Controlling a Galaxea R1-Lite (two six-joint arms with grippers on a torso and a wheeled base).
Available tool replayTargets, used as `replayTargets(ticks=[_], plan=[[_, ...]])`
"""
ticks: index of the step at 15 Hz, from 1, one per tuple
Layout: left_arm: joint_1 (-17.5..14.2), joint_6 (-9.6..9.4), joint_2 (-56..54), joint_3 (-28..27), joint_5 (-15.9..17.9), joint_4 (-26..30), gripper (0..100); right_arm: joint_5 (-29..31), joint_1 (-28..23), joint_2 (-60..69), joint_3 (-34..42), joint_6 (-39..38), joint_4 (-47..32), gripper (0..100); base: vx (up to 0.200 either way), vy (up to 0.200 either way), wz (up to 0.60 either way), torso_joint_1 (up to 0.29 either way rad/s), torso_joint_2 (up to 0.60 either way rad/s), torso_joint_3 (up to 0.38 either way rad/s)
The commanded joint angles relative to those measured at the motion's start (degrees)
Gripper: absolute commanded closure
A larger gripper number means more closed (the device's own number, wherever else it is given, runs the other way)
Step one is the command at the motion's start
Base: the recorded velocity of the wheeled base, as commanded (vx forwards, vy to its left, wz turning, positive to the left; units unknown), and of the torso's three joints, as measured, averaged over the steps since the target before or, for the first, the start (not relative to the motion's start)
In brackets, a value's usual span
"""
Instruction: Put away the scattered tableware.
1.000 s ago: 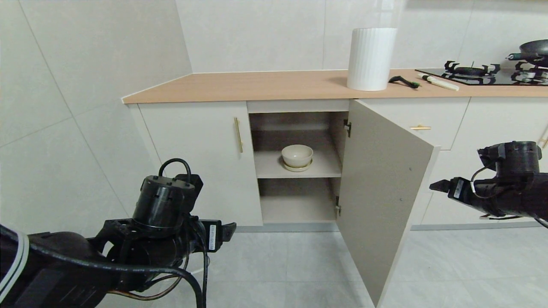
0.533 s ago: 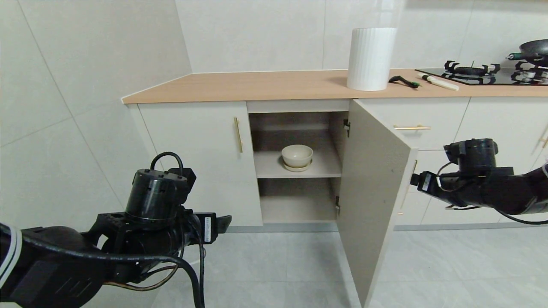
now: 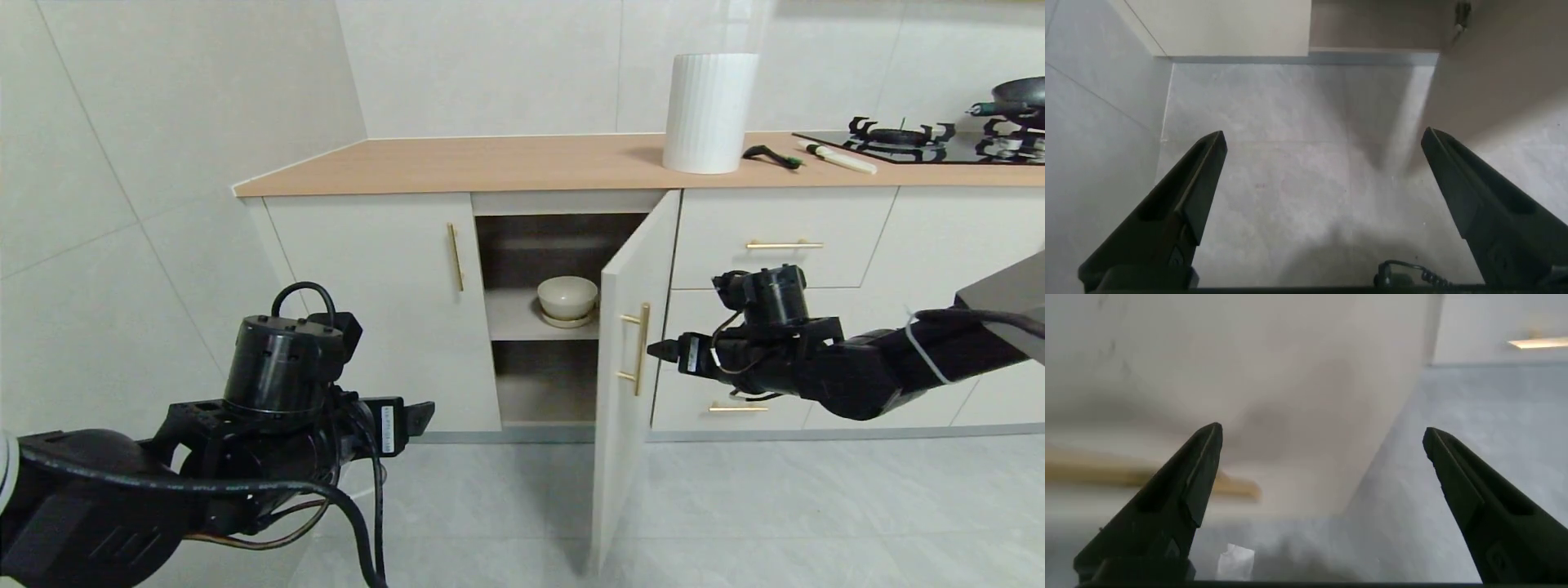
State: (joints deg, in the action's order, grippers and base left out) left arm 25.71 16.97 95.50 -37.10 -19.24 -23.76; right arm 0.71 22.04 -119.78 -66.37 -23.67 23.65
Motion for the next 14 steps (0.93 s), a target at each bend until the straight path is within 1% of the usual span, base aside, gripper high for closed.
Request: replayTargets(ticks=[1,4,6,10,14], plan=[[0.0,-0.09,-0.7,0.1,-0.1,-0.1,0,0.7,3.8,-5.2,-5.1,-0.1,0.0,0,0.000,0.000,0.00,0.000,0.00,0.000],[0.0,-0.09,-0.8,0.1,-0.2,-0.1,0,4.5,5.0,-9.7,-8.6,-0.3,0.2,0,0.000,0.000,0.00,0.000,0.00,0.000],[0.2,-0.09,-0.6,0.1,-0.2,-0.1,0,4.6,4.9,-10.1,-9.5,-2.1,0.2,0,0.000,0.000,0.00,0.000,0.00,0.000],[0.8,-0.09,-0.1,0.1,-0.4,-0.1,0,4.5,4.7,-10.3,-9.4,-2.3,0.2,0,0.000,0.000,0.00,0.000,0.00,0.000],[1.2,-0.45,-0.2,0.2,-2.0,0.2,0,4.3,4.6,-10.6,-9.4,-2.3,0.3,0,0.000,0.000,0.00,0.000,0.00,0.000]])
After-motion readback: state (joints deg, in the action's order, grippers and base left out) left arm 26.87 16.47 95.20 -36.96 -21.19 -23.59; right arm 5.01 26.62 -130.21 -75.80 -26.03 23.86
